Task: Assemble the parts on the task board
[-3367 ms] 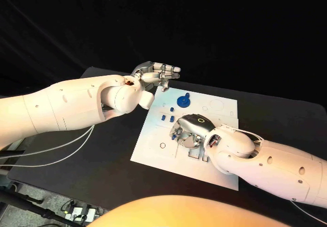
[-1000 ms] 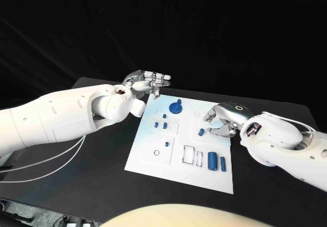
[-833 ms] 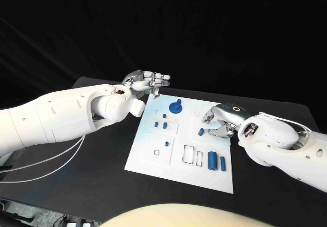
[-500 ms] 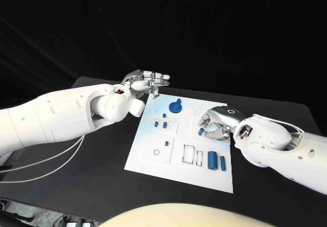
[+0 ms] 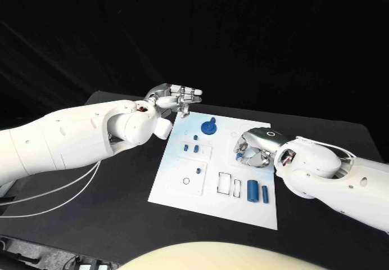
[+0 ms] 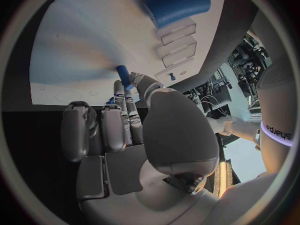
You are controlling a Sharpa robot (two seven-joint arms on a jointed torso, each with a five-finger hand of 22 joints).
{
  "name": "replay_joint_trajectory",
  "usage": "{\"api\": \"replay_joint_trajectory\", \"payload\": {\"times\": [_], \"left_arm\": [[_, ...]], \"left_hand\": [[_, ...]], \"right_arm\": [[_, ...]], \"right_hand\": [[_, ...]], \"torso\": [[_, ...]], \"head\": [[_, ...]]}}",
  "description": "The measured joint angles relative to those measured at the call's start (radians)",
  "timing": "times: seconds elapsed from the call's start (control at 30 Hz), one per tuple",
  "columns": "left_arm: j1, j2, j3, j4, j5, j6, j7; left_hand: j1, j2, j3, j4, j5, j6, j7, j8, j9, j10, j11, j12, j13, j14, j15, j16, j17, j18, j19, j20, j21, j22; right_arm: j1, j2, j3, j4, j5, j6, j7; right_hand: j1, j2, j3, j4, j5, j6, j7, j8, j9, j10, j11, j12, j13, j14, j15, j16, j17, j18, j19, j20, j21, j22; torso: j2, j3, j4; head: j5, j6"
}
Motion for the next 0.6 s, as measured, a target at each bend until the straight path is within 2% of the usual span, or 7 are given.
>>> {"api": "replay_joint_trajectory", "payload": {"times": [0.33,0.6], "left_arm": [[0.0,-0.001,0.0,0.0,0.0,0.0,-0.005],[0.0,-0.002,0.0,0.001,0.0,0.0,-0.009]], "left_hand": [[0.0,0.0,-0.003,0.003,0.0,0.0,0.0,0.0,0.0,-0.004,0.004,0.0,0.0,0.0,0.0,0.0,-0.001,0.0,0.0,0.0,-0.006,-0.001],[0.0,0.0,-0.006,0.0,0.0,0.0,0.0,0.0,-0.001,-0.007,0.0,0.0,0.0,0.0,0.0,0.0,-0.001,0.0,0.0,0.0,-0.006,-0.002]], "right_arm": [[-0.003,0.006,0.001,-0.012,-0.002,0.011,-0.004],[-0.005,0.009,0.001,-0.017,-0.007,0.025,-0.011]], "right_hand": [[0.004,0.004,0.007,-0.001,-0.004,0.01,-0.003,0.0,0.003,0.0,0.0,0.0,0.003,0.0,0.0,0.0,-0.004,0.0,0.0,0.0,0.008,0.0],[0.011,0.011,0.012,-0.006,-0.004,0.021,0.0,0.004,0.006,0.009,-0.002,0.0,0.002,0.0,0.0,0.0,-0.004,0.0,0.0,0.0,0.012,0.0]], "torso": [[0.0,0.0005,0.0013],[0.0,0.0007,0.0013]], "head": [[-0.002,-0.007],[-0.001,-0.012]]}}
